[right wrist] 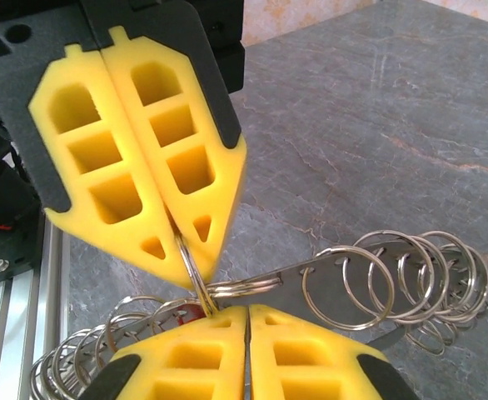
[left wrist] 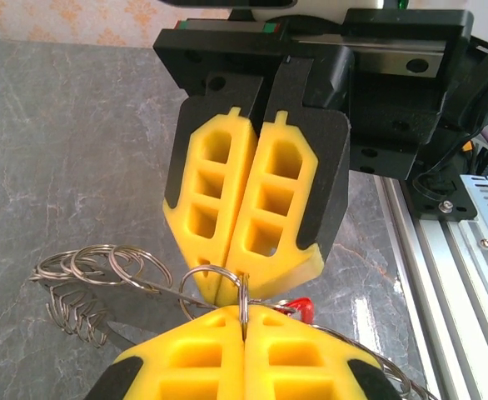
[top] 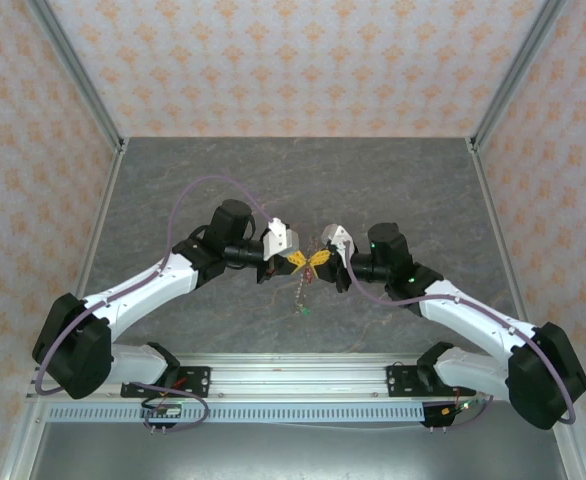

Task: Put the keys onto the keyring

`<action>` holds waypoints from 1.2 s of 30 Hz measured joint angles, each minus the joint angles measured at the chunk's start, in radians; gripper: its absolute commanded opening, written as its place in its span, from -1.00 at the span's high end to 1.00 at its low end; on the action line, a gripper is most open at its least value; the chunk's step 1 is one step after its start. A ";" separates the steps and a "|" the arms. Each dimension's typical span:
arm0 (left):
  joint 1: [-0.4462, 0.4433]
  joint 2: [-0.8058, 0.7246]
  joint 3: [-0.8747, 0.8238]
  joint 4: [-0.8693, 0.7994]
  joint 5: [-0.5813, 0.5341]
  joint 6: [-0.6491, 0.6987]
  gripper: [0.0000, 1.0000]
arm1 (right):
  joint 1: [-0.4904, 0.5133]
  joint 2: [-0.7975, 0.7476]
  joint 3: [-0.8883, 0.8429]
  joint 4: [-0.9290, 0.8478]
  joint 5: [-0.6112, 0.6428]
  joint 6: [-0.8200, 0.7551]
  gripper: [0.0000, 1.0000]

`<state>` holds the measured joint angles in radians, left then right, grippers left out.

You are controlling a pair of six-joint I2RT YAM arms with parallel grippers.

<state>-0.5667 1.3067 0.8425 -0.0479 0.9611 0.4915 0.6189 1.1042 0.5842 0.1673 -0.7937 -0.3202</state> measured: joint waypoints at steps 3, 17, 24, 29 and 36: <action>0.004 0.000 0.000 0.001 0.000 -0.013 1.00 | 0.009 0.030 0.005 0.014 0.002 0.011 0.80; 0.003 -0.003 0.000 0.016 0.000 -0.023 1.00 | 0.008 -0.122 0.010 -0.109 0.115 -0.070 0.67; 0.003 -0.003 0.000 0.016 0.000 -0.023 1.00 | 0.008 -0.114 0.011 -0.102 0.064 -0.068 0.63; 0.004 -0.005 0.000 0.015 0.001 -0.023 1.00 | 0.008 -0.076 0.018 -0.076 0.033 -0.060 0.59; 0.004 -0.014 0.000 0.015 0.001 -0.021 1.00 | 0.008 -0.038 0.024 -0.038 0.010 -0.055 0.62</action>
<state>-0.5629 1.2930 0.8421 -0.0326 0.9623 0.4706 0.6273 1.0664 0.6086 0.1291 -0.7837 -0.3748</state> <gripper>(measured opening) 0.043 0.201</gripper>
